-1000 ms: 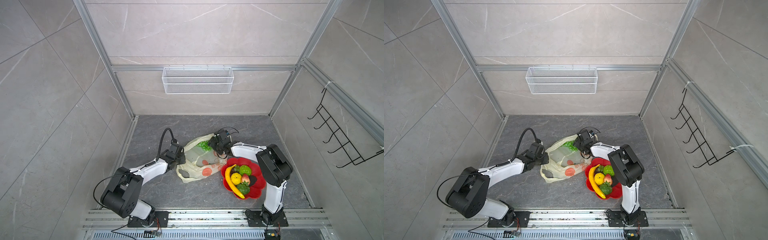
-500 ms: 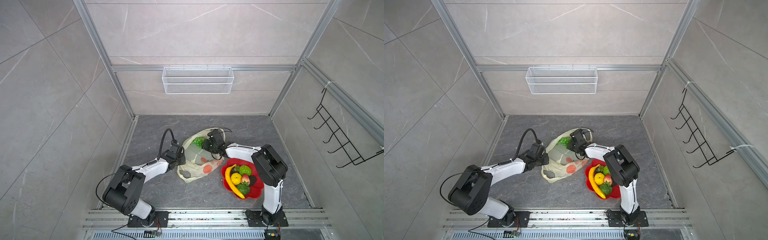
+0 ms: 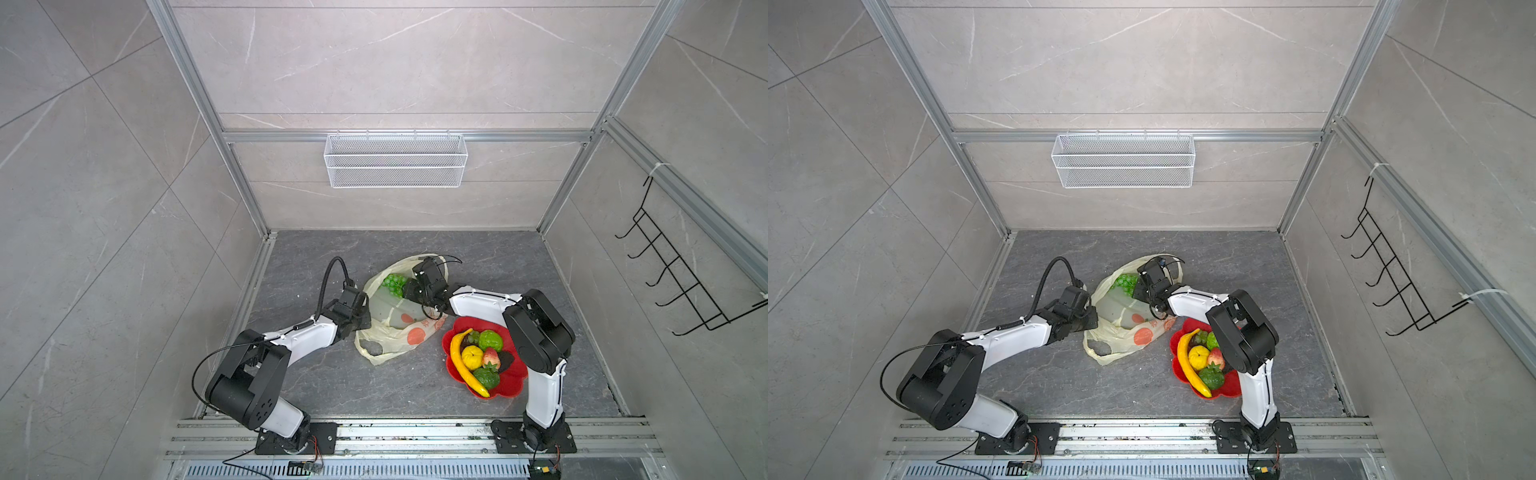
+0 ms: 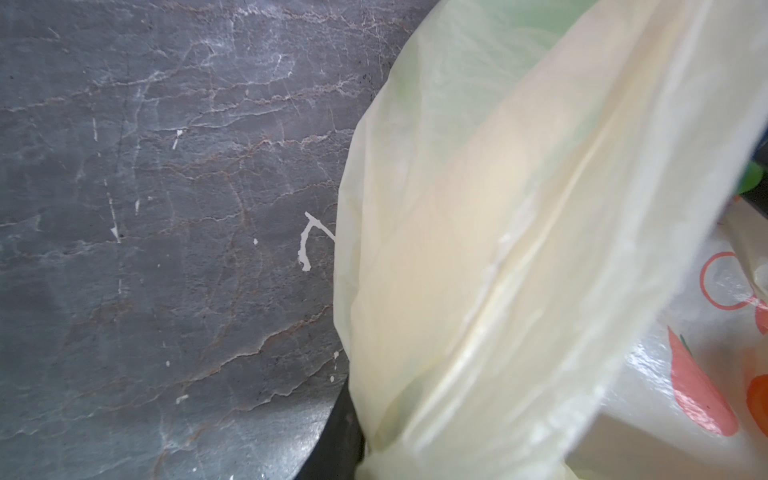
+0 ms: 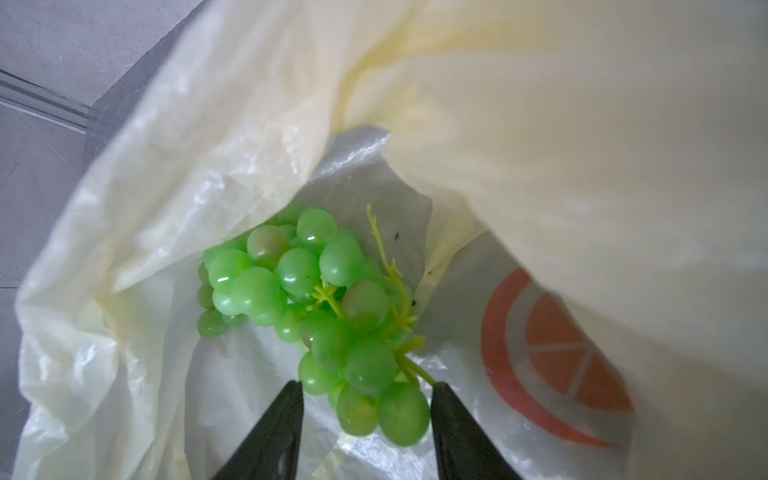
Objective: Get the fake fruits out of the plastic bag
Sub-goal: 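Grasp the green grape bunch inside the bag with the right gripper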
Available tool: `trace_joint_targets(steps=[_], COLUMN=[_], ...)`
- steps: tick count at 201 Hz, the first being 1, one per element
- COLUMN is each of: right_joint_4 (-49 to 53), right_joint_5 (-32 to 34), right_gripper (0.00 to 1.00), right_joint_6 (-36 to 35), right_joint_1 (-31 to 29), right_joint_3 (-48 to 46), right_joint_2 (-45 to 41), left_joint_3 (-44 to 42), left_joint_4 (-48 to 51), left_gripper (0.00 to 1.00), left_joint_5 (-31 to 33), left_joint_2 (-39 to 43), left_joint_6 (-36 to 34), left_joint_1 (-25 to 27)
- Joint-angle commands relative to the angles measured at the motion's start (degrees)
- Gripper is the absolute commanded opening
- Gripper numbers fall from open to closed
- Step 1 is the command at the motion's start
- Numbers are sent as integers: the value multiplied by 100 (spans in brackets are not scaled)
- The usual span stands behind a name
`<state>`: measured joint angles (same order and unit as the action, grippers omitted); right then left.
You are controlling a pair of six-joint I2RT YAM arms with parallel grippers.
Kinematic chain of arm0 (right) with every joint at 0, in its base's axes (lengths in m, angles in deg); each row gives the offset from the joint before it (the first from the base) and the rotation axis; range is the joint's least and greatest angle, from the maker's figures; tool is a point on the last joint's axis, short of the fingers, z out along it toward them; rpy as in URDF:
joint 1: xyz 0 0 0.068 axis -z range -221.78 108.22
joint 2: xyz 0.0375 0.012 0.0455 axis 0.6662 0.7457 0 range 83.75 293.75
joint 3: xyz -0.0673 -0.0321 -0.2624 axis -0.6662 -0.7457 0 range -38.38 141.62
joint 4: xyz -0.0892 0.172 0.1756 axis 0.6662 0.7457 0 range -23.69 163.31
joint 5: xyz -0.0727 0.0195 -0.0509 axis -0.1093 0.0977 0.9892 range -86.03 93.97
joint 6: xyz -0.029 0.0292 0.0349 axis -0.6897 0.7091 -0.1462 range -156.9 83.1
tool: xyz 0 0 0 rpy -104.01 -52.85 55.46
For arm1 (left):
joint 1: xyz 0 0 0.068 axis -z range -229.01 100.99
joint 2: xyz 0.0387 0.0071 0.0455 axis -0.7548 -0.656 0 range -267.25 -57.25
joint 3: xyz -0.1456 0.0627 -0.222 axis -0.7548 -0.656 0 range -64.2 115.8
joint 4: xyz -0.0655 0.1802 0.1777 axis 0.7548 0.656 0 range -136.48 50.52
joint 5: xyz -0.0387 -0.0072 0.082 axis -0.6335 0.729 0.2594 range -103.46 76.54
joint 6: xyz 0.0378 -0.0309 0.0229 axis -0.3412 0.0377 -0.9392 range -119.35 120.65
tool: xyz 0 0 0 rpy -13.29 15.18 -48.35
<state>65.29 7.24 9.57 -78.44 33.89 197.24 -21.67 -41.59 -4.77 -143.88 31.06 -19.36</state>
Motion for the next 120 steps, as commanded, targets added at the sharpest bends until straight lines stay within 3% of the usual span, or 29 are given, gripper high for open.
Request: trace_joint_targets(steps=[1, 24, 120], right_joint_4=[148, 237, 593], right_joint_5=[110, 113, 116], right_gripper=[65, 72, 74], right_joint_6=[-80, -154, -234], right_joint_1=[-3, 10, 19], right_joint_3=[265, 463, 1204], right_joint_2=[123, 259, 1024], left_joint_3=[169, 164, 151], left_joint_4=[-3, -2, -2], left_gripper=[19, 19, 19], left_joint_5=[-7, -7, 12], left_joint_2=[103, 116, 131], left_joint_6=[-96, -97, -100], left_joint_1=[23, 23, 23])
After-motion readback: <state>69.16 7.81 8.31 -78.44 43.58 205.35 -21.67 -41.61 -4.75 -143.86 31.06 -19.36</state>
